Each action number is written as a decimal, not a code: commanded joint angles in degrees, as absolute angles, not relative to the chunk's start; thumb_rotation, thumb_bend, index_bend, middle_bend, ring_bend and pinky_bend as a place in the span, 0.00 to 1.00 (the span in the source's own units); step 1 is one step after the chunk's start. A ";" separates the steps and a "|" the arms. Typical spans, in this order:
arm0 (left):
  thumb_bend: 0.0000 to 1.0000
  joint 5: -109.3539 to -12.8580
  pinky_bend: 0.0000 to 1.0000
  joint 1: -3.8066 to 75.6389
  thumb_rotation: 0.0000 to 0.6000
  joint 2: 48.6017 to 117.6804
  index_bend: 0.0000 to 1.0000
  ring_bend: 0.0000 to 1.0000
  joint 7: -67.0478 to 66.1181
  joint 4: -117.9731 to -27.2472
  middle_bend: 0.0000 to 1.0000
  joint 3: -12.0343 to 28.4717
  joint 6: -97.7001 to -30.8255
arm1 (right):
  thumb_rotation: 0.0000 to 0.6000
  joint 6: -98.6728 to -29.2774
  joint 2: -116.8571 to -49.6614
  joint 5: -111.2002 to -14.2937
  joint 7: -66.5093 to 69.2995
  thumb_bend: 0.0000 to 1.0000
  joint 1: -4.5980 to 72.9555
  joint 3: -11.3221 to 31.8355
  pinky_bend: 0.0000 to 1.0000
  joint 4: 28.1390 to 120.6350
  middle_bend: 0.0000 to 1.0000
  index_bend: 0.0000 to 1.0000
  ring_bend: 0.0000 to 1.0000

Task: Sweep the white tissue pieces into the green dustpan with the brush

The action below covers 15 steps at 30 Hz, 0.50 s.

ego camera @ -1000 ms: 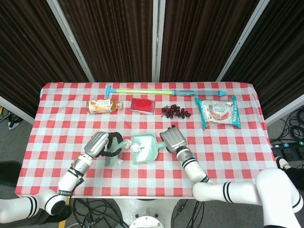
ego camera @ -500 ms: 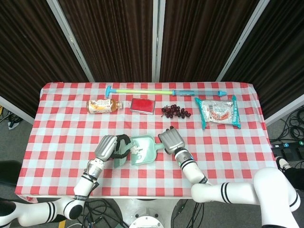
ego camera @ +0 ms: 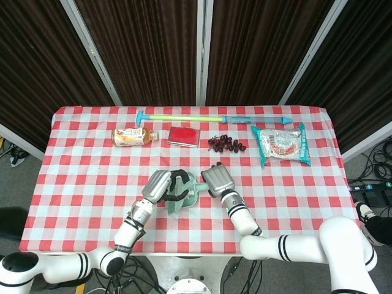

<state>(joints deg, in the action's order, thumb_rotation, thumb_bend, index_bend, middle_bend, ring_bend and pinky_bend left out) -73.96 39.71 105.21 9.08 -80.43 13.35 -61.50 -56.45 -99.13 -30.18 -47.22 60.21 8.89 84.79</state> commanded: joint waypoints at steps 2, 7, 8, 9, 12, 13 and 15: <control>0.48 -74.06 0.90 41.04 1.00 105.96 0.51 0.74 12.16 -80.57 0.55 14.86 -59.85 | 1.00 -56.23 -99.47 -30.03 -46.71 0.35 60.20 9.15 0.21 84.28 0.57 0.65 0.33; 0.48 -74.40 0.90 41.99 1.00 105.86 0.51 0.74 14.70 -80.42 0.55 15.98 -58.90 | 1.00 -56.21 -99.70 -30.33 -46.37 0.35 60.06 9.03 0.21 83.68 0.57 0.65 0.33; 0.48 -74.66 0.90 41.96 1.00 105.52 0.51 0.74 14.96 -80.48 0.55 15.99 -59.03 | 1.00 -56.37 -99.76 -30.44 -46.42 0.35 60.01 8.91 0.21 83.54 0.57 0.65 0.33; 0.48 -74.99 0.90 41.87 1.00 105.16 0.51 0.73 15.25 -80.55 0.55 15.99 -59.27 | 1.00 -56.45 -99.80 -30.53 -46.41 0.35 59.96 8.88 0.21 83.48 0.57 0.65 0.33; 0.48 -76.41 0.90 41.19 1.00 103.62 0.51 0.73 16.85 -80.51 0.55 15.82 -60.58 | 1.00 -56.59 -99.71 -30.72 -46.32 0.35 59.77 8.75 0.21 83.37 0.57 0.65 0.33; 0.48 -76.72 0.89 40.87 1.00 103.04 0.51 0.73 17.11 -80.47 0.55 15.68 -61.01 | 1.00 -56.64 -99.65 -30.75 -46.32 0.35 59.69 8.70 0.21 83.37 0.57 0.65 0.33; 0.48 -77.35 0.89 39.98 1.00 101.74 0.51 0.73 17.30 -80.23 0.55 15.09 -62.07 | 1.00 -56.80 -99.44 -30.85 -46.28 0.35 59.50 8.62 0.21 83.51 0.57 0.65 0.33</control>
<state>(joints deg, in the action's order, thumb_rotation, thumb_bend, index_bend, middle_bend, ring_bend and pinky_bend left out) -76.73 40.69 102.64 16.93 -80.42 15.54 -61.25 -56.79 -99.46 -30.83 -46.28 59.52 8.63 83.48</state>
